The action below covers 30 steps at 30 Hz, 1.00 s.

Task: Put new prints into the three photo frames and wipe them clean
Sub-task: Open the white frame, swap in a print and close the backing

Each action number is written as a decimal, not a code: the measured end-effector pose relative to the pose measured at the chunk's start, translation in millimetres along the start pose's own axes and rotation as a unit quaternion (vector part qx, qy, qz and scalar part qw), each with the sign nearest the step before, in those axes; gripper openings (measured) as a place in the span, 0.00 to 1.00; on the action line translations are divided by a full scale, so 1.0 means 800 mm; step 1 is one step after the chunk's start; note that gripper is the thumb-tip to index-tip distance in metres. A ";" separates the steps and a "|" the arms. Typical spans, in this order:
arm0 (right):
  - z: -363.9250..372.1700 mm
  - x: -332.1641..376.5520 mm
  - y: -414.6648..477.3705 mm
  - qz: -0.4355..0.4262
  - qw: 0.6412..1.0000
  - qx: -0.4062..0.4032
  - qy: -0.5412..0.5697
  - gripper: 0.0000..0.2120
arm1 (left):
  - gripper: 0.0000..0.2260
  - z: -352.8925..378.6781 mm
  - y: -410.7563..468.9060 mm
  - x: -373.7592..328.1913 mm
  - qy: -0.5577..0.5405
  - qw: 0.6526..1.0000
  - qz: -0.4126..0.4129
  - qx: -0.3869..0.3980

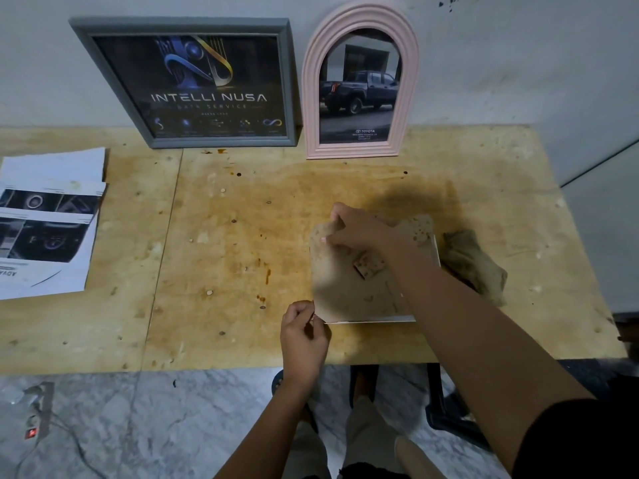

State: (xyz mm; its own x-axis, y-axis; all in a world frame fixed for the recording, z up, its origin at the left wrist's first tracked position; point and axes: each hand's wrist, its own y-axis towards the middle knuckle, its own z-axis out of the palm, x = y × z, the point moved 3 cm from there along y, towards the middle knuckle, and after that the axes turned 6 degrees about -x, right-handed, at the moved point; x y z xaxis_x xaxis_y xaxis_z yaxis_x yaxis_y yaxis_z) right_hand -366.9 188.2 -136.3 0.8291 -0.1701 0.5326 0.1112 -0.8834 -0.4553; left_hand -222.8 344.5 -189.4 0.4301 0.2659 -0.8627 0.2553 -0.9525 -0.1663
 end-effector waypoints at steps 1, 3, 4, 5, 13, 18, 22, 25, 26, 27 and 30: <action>-0.003 0.000 0.002 -0.001 1.000 -0.007 0.026 0.11 | 0.07 -0.001 0.000 0.000 0.010 1.000 0.003 -0.002; -0.014 0.005 0.001 -0.008 0.998 -0.030 0.046 0.09 | 0.06 -0.001 -0.001 -0.001 0.025 1.000 0.007 -0.006; -0.022 0.008 0.000 -0.015 0.998 -0.044 0.046 0.09 | 0.06 -0.001 -0.001 -0.003 0.028 1.000 0.005 -0.008; -0.031 0.010 -0.002 -0.021 0.997 -0.056 0.049 0.09 | 0.07 -0.001 -0.001 -0.005 0.032 0.999 0.002 -0.010; -0.141 -0.034 -0.045 0.068 0.910 -0.301 0.278 0.17 | 0.10 -0.002 0.018 -0.019 0.070 0.997 0.020 -0.010; -0.145 -0.139 -0.087 0.241 0.737 -0.410 0.480 0.18 | 0.12 0.007 0.046 -0.034 0.079 0.996 0.040 -0.009; -0.125 -0.189 -0.127 0.317 0.499 -0.434 0.680 0.20 | 0.11 0.021 0.060 -0.042 0.105 0.993 0.059 -0.007; -0.111 -0.210 -0.143 0.338 0.414 -0.471 0.702 0.20 | 0.11 0.026 0.060 -0.043 0.114 0.992 0.054 -0.016; -0.111 -0.208 -0.146 0.331 0.399 -0.478 0.709 0.20 | 0.11 0.026 0.059 -0.042 0.119 0.991 0.056 -0.021; -0.111 -0.211 -0.144 0.325 0.384 -0.485 0.715 0.19 | 0.11 0.026 0.058 -0.042 0.125 0.990 0.061 -0.023; -0.107 -0.229 -0.139 0.350 0.433 -0.489 0.672 0.18 | 0.12 0.026 0.057 -0.042 0.134 0.988 0.072 -0.023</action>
State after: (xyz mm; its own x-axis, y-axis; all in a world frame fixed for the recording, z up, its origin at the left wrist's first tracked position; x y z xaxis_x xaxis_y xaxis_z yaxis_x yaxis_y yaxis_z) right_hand -577.8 280.1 -122.3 -0.6677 -0.0663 0.7415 -0.7390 -0.0613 -0.6709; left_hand -243.7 289.1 -178.2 0.6766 0.1631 -0.7180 0.2105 -0.9773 -0.0237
